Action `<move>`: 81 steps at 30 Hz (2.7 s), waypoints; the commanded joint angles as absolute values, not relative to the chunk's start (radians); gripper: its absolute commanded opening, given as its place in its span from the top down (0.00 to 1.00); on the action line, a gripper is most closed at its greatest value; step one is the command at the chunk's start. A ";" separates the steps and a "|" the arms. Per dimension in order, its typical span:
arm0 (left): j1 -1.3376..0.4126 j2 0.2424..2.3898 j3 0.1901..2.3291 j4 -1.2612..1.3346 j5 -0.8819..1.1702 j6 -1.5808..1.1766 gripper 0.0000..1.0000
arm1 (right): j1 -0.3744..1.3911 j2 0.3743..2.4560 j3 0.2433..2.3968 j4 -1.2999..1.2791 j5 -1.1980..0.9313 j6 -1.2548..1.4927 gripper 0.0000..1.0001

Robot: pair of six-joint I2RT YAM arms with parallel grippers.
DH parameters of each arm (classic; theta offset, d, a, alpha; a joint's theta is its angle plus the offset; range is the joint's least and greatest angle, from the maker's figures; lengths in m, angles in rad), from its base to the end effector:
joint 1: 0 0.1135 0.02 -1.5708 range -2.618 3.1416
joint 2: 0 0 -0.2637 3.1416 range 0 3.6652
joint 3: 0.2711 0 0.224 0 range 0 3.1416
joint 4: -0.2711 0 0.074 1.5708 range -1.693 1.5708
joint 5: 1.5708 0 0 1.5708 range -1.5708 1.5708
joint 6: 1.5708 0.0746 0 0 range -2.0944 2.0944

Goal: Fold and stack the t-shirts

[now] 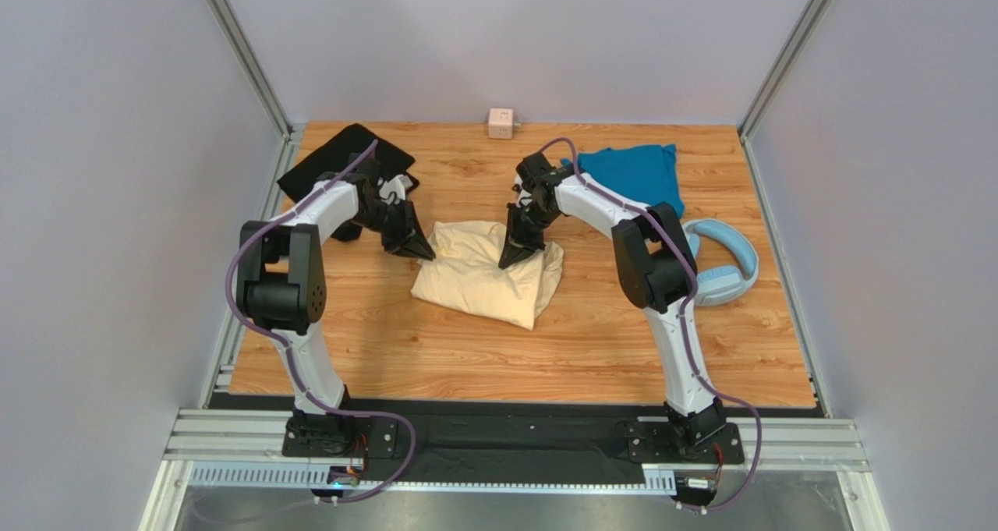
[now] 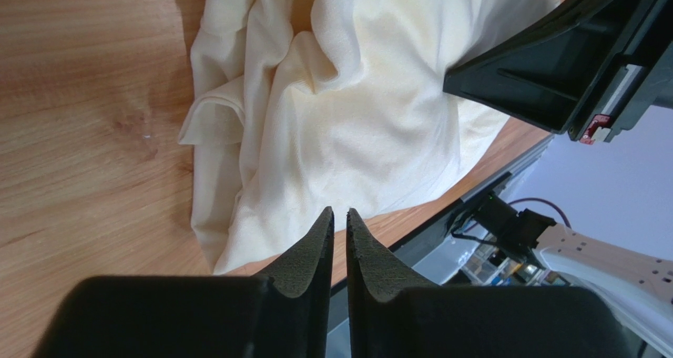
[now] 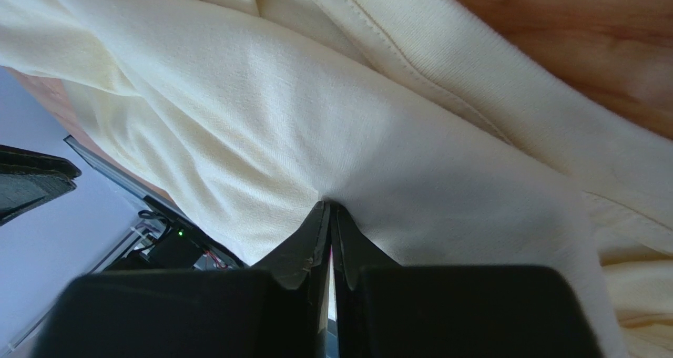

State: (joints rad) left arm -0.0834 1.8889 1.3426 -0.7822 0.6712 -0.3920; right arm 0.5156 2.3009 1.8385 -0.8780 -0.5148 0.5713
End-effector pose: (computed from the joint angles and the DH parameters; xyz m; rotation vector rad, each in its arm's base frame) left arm 0.3447 -0.0754 0.1746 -0.3221 2.8672 -1.0598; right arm 0.3712 0.2526 0.1321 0.0077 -2.9528 -0.8416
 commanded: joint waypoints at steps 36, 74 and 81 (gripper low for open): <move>-0.178 1.873 1.111 -0.716 0.555 -0.471 0.95 | 0.587 2.514 2.154 -0.694 -0.664 0.722 0.94; -0.213 1.812 1.020 -0.756 0.518 -0.472 1.00 | 0.489 2.586 2.125 -0.555 -0.620 0.856 0.96; -0.213 1.737 1.135 -0.819 0.597 -0.462 0.92 | 0.463 2.410 2.091 -0.512 -0.724 0.850 0.89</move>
State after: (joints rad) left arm -0.2092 1.8343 1.0374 -0.7784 0.5587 -0.4694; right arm 0.4873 2.5614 2.1086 -0.5575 -0.6872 0.8619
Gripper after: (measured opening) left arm 0.037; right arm 0.101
